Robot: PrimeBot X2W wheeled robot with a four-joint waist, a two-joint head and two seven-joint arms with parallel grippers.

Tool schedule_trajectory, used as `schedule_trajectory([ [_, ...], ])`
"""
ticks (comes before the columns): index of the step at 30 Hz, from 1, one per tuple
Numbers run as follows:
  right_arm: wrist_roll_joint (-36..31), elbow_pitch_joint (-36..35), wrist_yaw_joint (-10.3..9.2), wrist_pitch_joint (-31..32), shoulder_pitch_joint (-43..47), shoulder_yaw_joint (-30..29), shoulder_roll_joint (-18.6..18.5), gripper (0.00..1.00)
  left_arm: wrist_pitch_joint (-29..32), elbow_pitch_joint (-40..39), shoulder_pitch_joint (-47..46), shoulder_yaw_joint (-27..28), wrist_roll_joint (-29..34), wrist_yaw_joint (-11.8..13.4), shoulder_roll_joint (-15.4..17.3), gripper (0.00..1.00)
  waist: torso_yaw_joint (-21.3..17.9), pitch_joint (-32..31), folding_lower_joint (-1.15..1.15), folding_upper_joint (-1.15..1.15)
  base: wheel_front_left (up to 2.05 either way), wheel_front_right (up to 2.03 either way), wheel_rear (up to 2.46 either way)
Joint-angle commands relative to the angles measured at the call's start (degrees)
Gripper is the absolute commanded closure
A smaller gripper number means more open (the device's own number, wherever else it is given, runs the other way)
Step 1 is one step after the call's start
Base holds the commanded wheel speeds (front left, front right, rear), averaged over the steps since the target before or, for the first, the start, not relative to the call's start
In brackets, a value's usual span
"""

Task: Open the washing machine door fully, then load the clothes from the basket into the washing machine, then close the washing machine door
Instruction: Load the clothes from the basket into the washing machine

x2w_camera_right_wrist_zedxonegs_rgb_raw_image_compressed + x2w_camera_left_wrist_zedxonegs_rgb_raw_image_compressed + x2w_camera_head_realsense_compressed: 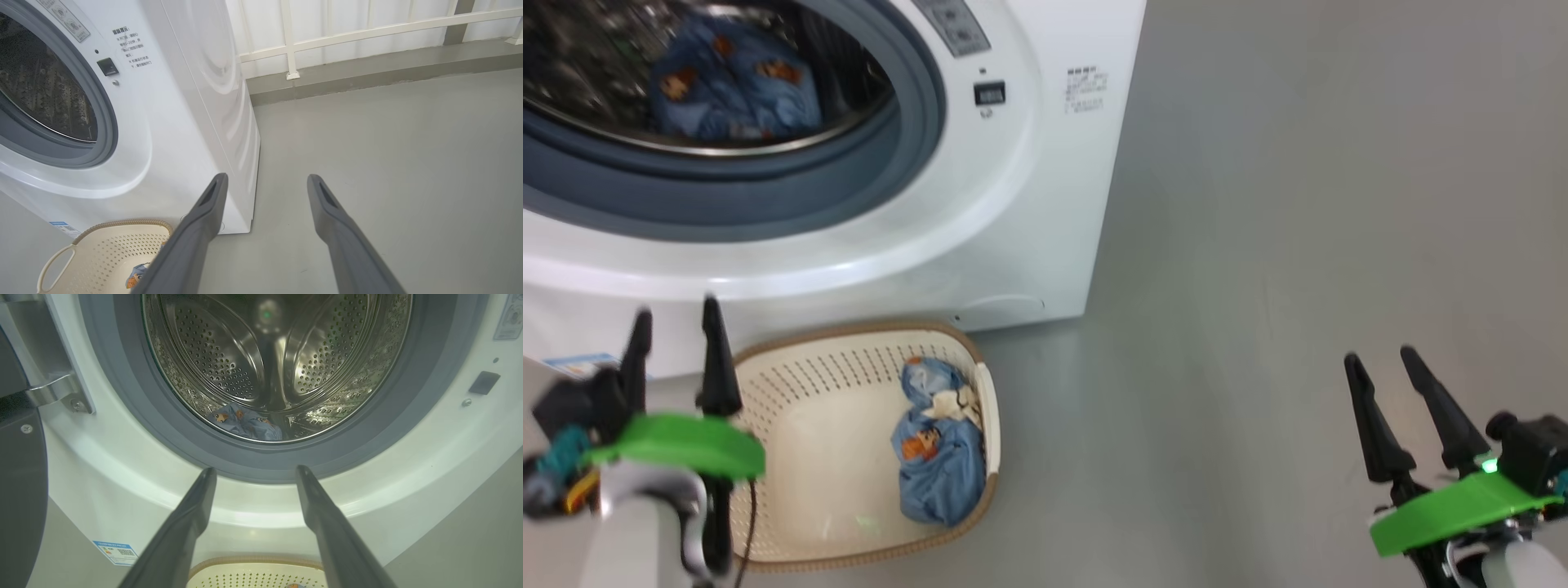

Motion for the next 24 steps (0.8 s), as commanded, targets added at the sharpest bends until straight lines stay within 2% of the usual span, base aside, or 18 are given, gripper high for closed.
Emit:
schedule_trajectory([
  [1, 0.4, -1.0, 0.17, -0.3, 1.1, 1.1, -1.1, 0.0, -0.4, -1.9, 1.2, 1.6, 0.3, -0.1, 1.4, 0.0, 0.9, -3.0, 0.0, 0.0, 0.0, 0.0, 0.0],
  [14, 0.8, -1.3, 0.17, -0.3, 8.3, -0.4, -2.0, 0.0, -0.4, -9.0, 15.9, 2.2, 0.1, -0.1, 0.1, 0.0, 2.4, -9.5, 0.0, 0.0, 0.0, 0.0, 0.0],
  [24, 0.7, -2.0, 0.17, -0.3, 11.9, -1.7, -1.8, 0.0, -0.4, -16.6, 26.0, 3.1, 0.6, -0.1, -0.6, 0.0, 2.1, -11.9, 0.0, 0.0, 0.0, 0.0, 0.0],
])
